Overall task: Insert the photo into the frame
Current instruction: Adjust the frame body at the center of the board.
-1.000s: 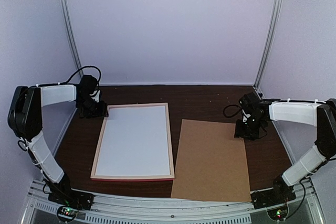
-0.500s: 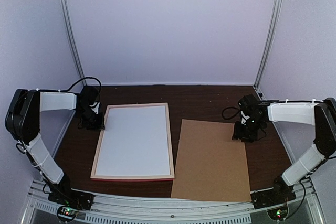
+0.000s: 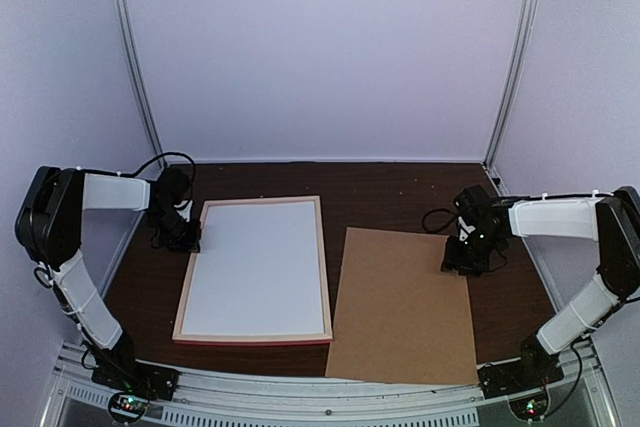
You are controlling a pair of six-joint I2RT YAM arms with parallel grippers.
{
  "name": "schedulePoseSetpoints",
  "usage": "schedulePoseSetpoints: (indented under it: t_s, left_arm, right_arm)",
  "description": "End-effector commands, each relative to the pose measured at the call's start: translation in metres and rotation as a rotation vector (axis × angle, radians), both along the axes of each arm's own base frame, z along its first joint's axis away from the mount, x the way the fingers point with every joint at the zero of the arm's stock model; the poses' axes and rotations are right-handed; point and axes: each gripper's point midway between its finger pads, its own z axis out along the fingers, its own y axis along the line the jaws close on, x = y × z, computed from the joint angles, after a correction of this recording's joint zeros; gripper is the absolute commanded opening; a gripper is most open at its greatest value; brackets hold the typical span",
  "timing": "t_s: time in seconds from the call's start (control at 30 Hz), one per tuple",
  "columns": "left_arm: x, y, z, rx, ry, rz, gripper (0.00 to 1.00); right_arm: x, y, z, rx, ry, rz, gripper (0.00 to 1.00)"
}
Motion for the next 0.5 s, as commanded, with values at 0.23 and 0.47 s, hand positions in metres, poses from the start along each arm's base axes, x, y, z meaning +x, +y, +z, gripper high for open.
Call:
schedulePoseSetpoints:
  t_s: [0.23, 0.47]
  left_arm:
    - [0.022, 0.016, 0.0, 0.103, -0.039, 0.014, 0.18]
    - [0.039, 0.016, 0.004, 0.115, -0.061, 0.025, 0.18]
  right_arm:
    - [-0.001, -0.005, -0.002, -0.005, -0.009, -0.018, 0.47]
    - [-0.002, -0.013, 0.001, -0.05, -0.01, -0.017, 0.47]
